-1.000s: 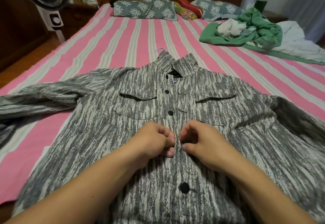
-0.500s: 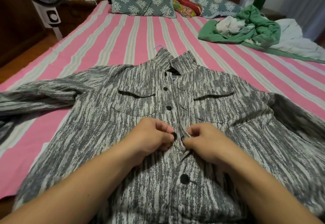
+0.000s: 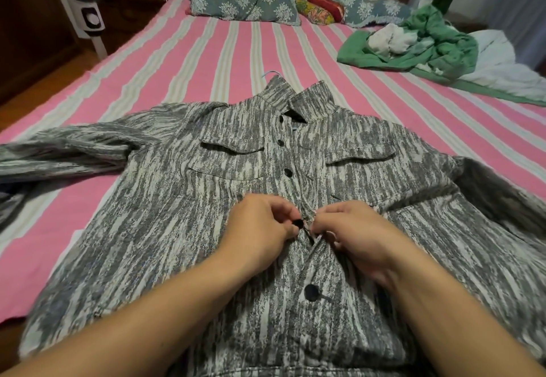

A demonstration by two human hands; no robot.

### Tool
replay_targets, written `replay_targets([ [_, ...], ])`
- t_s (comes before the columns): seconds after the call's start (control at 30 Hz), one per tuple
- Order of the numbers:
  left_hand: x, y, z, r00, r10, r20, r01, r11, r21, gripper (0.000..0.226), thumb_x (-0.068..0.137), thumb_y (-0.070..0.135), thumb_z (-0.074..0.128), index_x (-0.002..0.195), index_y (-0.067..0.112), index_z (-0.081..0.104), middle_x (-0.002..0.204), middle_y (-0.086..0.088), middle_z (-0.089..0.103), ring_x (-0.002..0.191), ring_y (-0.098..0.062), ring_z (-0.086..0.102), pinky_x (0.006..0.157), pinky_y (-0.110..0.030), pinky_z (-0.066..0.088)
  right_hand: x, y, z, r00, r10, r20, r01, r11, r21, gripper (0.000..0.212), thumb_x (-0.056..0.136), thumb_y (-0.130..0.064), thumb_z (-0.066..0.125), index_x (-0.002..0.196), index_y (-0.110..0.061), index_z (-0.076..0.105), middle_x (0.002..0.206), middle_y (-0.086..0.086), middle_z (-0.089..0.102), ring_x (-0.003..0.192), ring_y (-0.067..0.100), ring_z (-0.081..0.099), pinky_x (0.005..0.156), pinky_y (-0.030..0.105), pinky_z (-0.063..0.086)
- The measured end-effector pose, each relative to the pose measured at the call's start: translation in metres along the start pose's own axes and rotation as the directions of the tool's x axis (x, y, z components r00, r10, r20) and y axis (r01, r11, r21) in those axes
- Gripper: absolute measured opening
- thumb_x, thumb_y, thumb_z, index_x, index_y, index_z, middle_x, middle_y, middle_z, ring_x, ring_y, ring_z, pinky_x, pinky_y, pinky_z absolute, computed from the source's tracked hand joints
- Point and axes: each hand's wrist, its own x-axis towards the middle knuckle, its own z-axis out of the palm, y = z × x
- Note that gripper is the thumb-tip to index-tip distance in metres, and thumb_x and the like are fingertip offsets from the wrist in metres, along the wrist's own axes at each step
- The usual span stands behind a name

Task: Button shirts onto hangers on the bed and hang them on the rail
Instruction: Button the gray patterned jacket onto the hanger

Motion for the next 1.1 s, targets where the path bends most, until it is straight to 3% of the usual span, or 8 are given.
replay_targets([
  [0.2, 0.002, -0.003, 0.002, 0.998, 0.057, -0.038, -0.054, 0.994, 0.091, 0.02, 0.083, 0.008, 0.082, 0.077, 0.026, 0.075, 0.071, 0.01, 0.074, 0.068, -0.007, 0.07, 0.067, -0.026, 0.059, -0.003, -0.002, 0.003, 0.995, -0.09, 0.031, 0.093, 0.991, -0.101, 0.011, 0.08, -0.023, 0.072, 0.071, -0.02, 0.065, 0.076, 0.006, 0.051, 0.069, 0.02, 0.044, 0.068, 0.041, 0.037],
  [0.33, 0.004, 0.002, -0.007, 0.991, -0.107, 0.078, 0.114, 0.99, -0.086, 0.01, 0.093, 0.009, 0.069, 0.084, 0.011, 0.074, 0.072, -0.005, 0.071, 0.062, -0.021, 0.065, 0.061, -0.033, 0.054, -0.002, -0.004, 0.003, 0.988, -0.086, 0.129, 0.09, 0.995, -0.031, 0.007, 0.086, -0.01, 0.067, 0.091, -0.016, 0.068, 0.081, 0.004, 0.068, 0.071, 0.015, 0.056, 0.07, 0.034, 0.046],
  [0.4, 0.006, 0.006, -0.009, 0.964, -0.206, 0.169, 0.243, 0.94, -0.24, 0.027, 0.098, 0.027, 0.064, 0.09, 0.002, 0.072, 0.069, -0.006, 0.064, 0.059, -0.02, 0.058, 0.061, -0.034, 0.049, -0.003, -0.005, 0.008, 0.984, -0.06, 0.171, 0.075, 0.994, -0.084, 0.02, 0.087, -0.011, 0.066, 0.102, -0.024, 0.068, 0.089, 0.002, 0.074, 0.073, 0.013, 0.059, 0.071, 0.032, 0.049],
  [0.53, 0.01, 0.006, -0.008, 0.945, -0.258, 0.202, 0.316, 0.881, -0.353, 0.03, 0.096, 0.03, 0.069, 0.083, 0.003, 0.066, 0.065, -0.006, 0.068, 0.054, -0.021, 0.061, 0.056, -0.033, 0.055, -0.007, -0.011, 0.023, 0.982, -0.07, 0.176, 0.122, 0.945, -0.304, 0.015, 0.092, -0.015, 0.063, 0.085, -0.019, 0.075, 0.072, -0.004, 0.067, 0.054, 0.008, 0.05, 0.053, 0.022, 0.041],
  [0.67, 0.012, 0.003, -0.01, 0.922, -0.322, 0.214, 0.382, 0.842, -0.38, 0.017, 0.097, 0.014, 0.065, 0.102, -0.002, 0.065, 0.086, -0.01, 0.069, 0.064, -0.018, 0.062, 0.056, -0.027, 0.057, -0.004, -0.012, -0.002, 0.967, -0.067, 0.247, 0.01, 0.974, 0.224, 0.018, 0.095, 0.004, 0.053, 0.11, -0.001, 0.063, 0.1, 0.017, 0.075, 0.082, 0.022, 0.064, 0.072, 0.03, 0.051],
  [0.73, 0.012, 0.003, -0.009, 0.919, -0.339, 0.201, 0.39, 0.856, -0.339, 0.021, 0.097, 0.018, 0.066, 0.107, 0.0, 0.065, 0.086, -0.009, 0.063, 0.061, -0.015, 0.057, 0.052, -0.022, 0.052, -0.001, -0.007, -0.015, 0.987, -0.105, 0.119, 0.105, 0.994, 0.007, 0.014, 0.097, -0.007, 0.06, 0.109, -0.013, 0.062, 0.102, 0.008, 0.075, 0.086, 0.017, 0.069, 0.076, 0.031, 0.055],
  [0.83, 0.012, 0.003, -0.008, 0.914, -0.353, 0.202, 0.404, 0.838, -0.366, 0.019, 0.097, 0.018, 0.065, 0.102, 0.0, 0.063, 0.08, -0.007, 0.059, 0.057, -0.014, 0.056, 0.051, -0.022, 0.052, 0.005, -0.002, -0.014, 0.962, -0.27, 0.038, 0.256, 0.844, -0.471, 0.012, 0.095, -0.023, 0.066, 0.102, -0.032, 0.066, 0.097, -0.01, 0.07, 0.085, 0.001, 0.066, 0.076, 0.023, 0.054],
  [1.1, 0.01, 0.001, -0.004, 0.945, -0.311, 0.104, 0.326, 0.86, -0.392, 0.014, 0.095, 0.018, 0.07, 0.096, 0.004, 0.067, 0.088, -0.01, 0.066, 0.071, -0.019, 0.062, 0.06, -0.026, 0.057, 0.015, 0.009, -0.003, 0.89, -0.456, 0.008, 0.384, 0.739, -0.554, 0.017, 0.091, -0.021, 0.072, 0.105, -0.032, 0.07, 0.098, -0.02, 0.066, 0.092, -0.007, 0.06, 0.082, 0.013, 0.049],
])
